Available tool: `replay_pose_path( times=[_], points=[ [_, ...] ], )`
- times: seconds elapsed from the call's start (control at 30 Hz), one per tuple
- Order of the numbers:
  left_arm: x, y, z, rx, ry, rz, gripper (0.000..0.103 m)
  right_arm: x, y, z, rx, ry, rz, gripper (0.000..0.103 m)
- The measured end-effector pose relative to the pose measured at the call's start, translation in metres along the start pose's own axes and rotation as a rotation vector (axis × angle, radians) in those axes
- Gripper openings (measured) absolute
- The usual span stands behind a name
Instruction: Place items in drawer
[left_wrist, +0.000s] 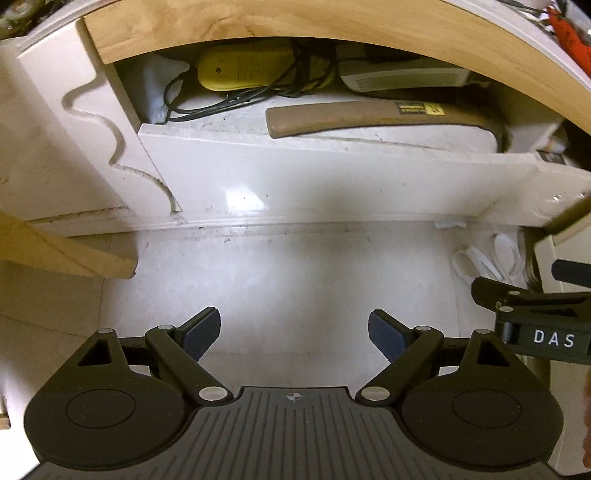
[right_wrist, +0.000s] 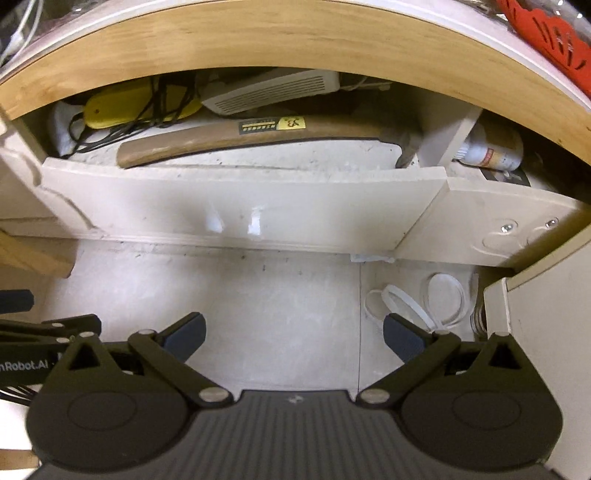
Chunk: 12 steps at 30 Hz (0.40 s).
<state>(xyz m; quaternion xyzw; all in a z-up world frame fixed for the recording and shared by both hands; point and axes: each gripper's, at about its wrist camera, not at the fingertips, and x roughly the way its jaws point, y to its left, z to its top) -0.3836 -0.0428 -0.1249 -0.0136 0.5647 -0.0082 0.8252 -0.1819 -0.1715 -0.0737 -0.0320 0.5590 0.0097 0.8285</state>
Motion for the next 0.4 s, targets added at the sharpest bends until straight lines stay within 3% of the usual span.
replay_pose_path(
  times=[0.07, 0.17, 0.23, 0.3, 0.33, 0.4],
  points=[
    [-0.022, 0.007, 0.014, 0.004, -0.002, -0.007, 0.089, 0.005, -0.004, 0.011, -0.005, -0.005, 0.002, 0.103],
    [-0.027, 0.015, 0.043, 0.011, -0.014, -0.001, 0.09, 0.027, -0.008, 0.067, -0.01, -0.015, 0.01, 0.103],
    [-0.037, 0.02, 0.06, 0.013, -0.03, 0.01, 0.091, 0.024, -0.007, 0.075, -0.017, -0.025, 0.014, 0.103],
    [-0.04, 0.039, 0.101, 0.004, -0.044, 0.014, 0.093, 0.036, -0.016, 0.127, -0.021, -0.031, 0.02, 0.103],
    [-0.042, 0.038, 0.101, 0.0, -0.049, 0.006, 0.093, 0.037, -0.022, 0.144, -0.021, -0.034, 0.024, 0.103],
    [-0.034, 0.04, 0.124, -0.002, -0.057, -0.014, 0.093, 0.033, -0.039, 0.21, -0.021, -0.039, 0.029, 0.103]
  ],
)
